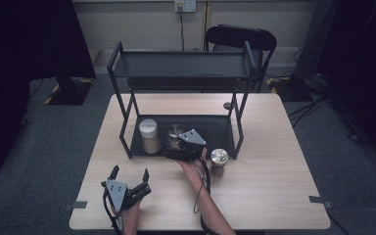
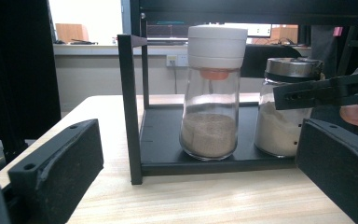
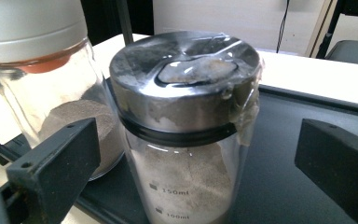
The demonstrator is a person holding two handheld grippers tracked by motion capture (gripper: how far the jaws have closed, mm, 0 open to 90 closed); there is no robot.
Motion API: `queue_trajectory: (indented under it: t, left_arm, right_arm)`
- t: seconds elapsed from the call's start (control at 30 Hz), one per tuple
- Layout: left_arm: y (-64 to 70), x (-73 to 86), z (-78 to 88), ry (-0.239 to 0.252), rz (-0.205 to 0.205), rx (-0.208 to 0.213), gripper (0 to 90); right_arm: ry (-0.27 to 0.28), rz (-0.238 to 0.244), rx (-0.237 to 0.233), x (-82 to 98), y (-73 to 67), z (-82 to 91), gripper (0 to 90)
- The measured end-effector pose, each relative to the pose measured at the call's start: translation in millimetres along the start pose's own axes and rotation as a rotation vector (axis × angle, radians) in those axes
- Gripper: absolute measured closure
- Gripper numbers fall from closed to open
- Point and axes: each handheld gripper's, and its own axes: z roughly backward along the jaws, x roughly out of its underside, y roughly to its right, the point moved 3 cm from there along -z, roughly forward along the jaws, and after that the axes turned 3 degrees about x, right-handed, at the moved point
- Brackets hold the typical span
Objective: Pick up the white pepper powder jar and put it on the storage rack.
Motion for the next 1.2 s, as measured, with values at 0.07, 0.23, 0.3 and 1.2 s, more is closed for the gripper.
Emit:
queue_trajectory:
  t: [0.07, 0.23, 0.3, 1.2]
  left_arm:
    - [0.0, 0.1, 0.0, 0.000, -0.001, 0.000, 0.1]
    - [0.0, 0.1, 0.1, 0.001, -0.002, 0.000, 0.1]
    - [0.0, 0.1, 0.0, 0.001, 0.000, -0.001, 0.1]
    - [0.0, -0.3, -0.1, -0.002, 0.000, 0.001, 0.1]
  right_arm:
    - [0.006, -0.006, -0.001, -0.3, -0.3, 2.0, 0.0]
    - [0.026, -0.008, 0.001, -1.6, -1.6, 8.8, 0.3]
    - [0.031, -0.008, 0.003, -2.4, -1.7, 11.3, 0.3]
    - [0.104, 0.010, -0.022, -14.5, -10.5, 43.6, 0.3]
